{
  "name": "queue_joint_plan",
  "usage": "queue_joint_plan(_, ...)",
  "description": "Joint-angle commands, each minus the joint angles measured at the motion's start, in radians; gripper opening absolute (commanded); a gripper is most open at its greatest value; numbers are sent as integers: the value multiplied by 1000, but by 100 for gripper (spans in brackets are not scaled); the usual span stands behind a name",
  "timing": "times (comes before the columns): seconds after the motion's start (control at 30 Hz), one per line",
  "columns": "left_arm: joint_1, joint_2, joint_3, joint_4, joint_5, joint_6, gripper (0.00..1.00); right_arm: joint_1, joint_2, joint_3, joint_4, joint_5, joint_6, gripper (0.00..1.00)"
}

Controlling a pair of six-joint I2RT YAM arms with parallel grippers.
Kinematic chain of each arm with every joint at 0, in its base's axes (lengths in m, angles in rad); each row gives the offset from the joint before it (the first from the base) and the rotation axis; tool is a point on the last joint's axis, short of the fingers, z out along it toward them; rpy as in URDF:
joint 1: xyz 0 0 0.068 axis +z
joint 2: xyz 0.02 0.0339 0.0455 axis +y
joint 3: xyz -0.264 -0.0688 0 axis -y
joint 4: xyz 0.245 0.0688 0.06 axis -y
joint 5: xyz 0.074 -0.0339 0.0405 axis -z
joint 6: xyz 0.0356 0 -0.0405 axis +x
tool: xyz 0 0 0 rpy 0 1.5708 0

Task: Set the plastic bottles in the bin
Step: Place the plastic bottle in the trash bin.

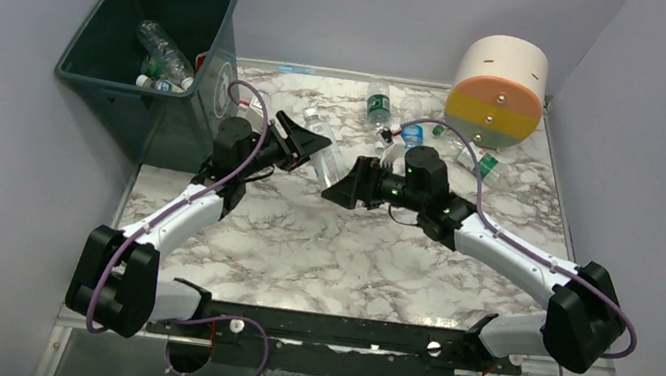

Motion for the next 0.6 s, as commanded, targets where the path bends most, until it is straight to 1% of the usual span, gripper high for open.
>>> queue_joint_plan(0.0, -6, 9, -14, 23, -10, 45, 61, 6, -51, 40, -42, 5, -26, 84)
queue_joint_plan(0.17, -5, 19, -19, 23, -6, 65, 61, 6, -102, 27, -120, 19, -49, 87)
queue_joint_plan(0.3, -6, 23, -44, 24, -11, 83, 61, 6, -173, -8, -195, 37, -54, 88)
queue_joint_plan(0.5, -6, 50, -72, 24, -23, 120, 61, 6, -289, -86, -280, 115, -34, 89)
queue_joint_plan(0.57, -6, 66, -72, 24, -23, 134, 61, 5, -317, -110, -294, 138, -24, 91)
